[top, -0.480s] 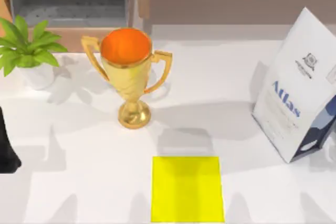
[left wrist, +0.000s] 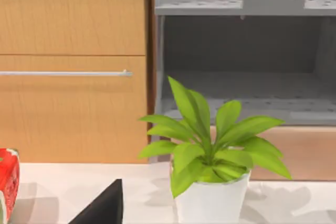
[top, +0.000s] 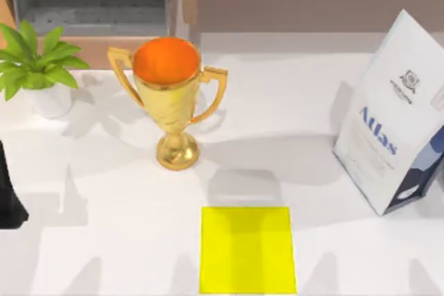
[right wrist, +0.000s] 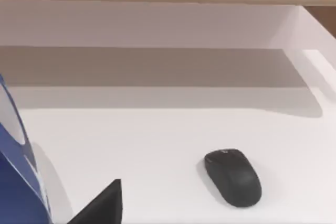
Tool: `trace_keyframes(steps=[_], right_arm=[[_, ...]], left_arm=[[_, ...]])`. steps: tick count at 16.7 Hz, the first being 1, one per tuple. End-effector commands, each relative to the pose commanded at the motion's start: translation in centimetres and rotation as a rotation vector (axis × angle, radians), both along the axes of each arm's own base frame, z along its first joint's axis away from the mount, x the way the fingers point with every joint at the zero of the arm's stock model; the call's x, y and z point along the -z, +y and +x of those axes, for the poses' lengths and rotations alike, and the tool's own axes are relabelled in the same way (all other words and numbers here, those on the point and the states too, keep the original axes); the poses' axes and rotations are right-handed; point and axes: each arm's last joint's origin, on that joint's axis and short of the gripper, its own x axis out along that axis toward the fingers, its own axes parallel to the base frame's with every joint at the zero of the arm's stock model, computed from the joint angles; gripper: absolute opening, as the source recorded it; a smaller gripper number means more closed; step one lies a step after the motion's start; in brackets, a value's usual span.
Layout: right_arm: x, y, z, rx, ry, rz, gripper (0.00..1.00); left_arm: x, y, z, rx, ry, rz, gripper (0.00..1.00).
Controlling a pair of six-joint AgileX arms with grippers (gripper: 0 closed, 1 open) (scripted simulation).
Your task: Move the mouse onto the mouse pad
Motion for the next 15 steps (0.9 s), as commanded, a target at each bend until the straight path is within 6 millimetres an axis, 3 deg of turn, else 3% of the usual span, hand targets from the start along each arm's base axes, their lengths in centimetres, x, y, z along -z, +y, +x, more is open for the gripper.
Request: trace_keyframes(steps=[3,5,9,12,15], right_arm=[[-4.4,-0.8,1.5,0.055,0.191,-0.029,1.00],[-7.8,-1.6,3.7,0.080,0.336,-0.046,1.00],[-12.8,-4.2,11.9,0.077,0.655,-0.066,1.00],[-13.0,-6.4,19.9,0.025,0.882,-0.075,1.00],[-10.3,-7.9,27.0,-0.055,1.064,-0.085,1.00]], left_arm=[[0.0,0.0,0.0,0.000,0.000,0.000,1.00],[0.0,0.0,0.0,0.000,0.000,0.000,1.00],[0.0,0.0,0.0,0.000,0.000,0.000,1.00],[0.0,0.0,0.0,0.000,0.000,0.000,1.00],[0.0,0.0,0.0,0.000,0.000,0.000,1.00]])
